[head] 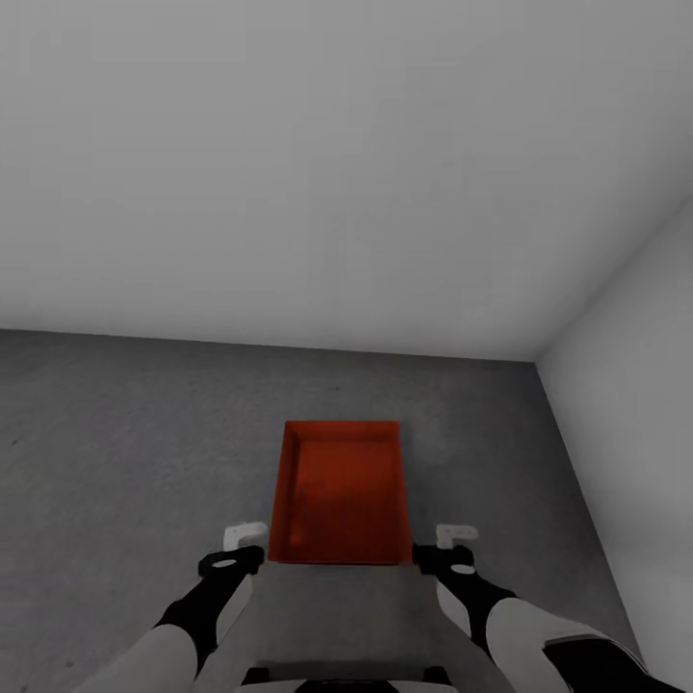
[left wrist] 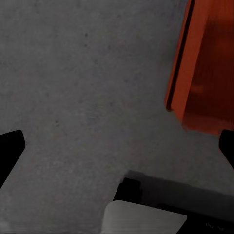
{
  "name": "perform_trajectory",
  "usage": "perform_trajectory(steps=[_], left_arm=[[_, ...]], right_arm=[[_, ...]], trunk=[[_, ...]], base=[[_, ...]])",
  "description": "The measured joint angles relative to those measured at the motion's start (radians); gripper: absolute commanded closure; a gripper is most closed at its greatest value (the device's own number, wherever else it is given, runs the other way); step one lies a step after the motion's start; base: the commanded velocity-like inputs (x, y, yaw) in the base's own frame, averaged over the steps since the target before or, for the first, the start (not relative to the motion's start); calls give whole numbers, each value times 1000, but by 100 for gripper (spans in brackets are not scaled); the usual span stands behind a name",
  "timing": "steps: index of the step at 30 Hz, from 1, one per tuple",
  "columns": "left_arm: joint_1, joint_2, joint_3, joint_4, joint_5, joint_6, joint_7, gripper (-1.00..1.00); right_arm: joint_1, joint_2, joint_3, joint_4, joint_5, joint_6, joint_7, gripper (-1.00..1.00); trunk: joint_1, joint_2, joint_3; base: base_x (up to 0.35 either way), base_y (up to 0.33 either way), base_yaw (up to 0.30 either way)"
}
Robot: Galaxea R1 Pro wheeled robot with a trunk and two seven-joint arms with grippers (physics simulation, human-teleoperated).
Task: Move the two storage containers from the living room to the garage. In the garage, place one container on the floor and stack the other container on top of it (either order is fine).
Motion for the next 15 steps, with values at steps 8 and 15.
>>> perform_trajectory(steps=[8,15], left_arm=[[0,0,1,69,0,-4,18,-100],[0,10,1,85,26,-4,17,-100]], right_arm=[[0,-4,0,34,-4,-1,0,-100],[0,-4,0,40,-6,-1,5,-100]], trunk=[[-31,56,25],[-58,105,47]], base=[[0,0,0],[0,0,0]])
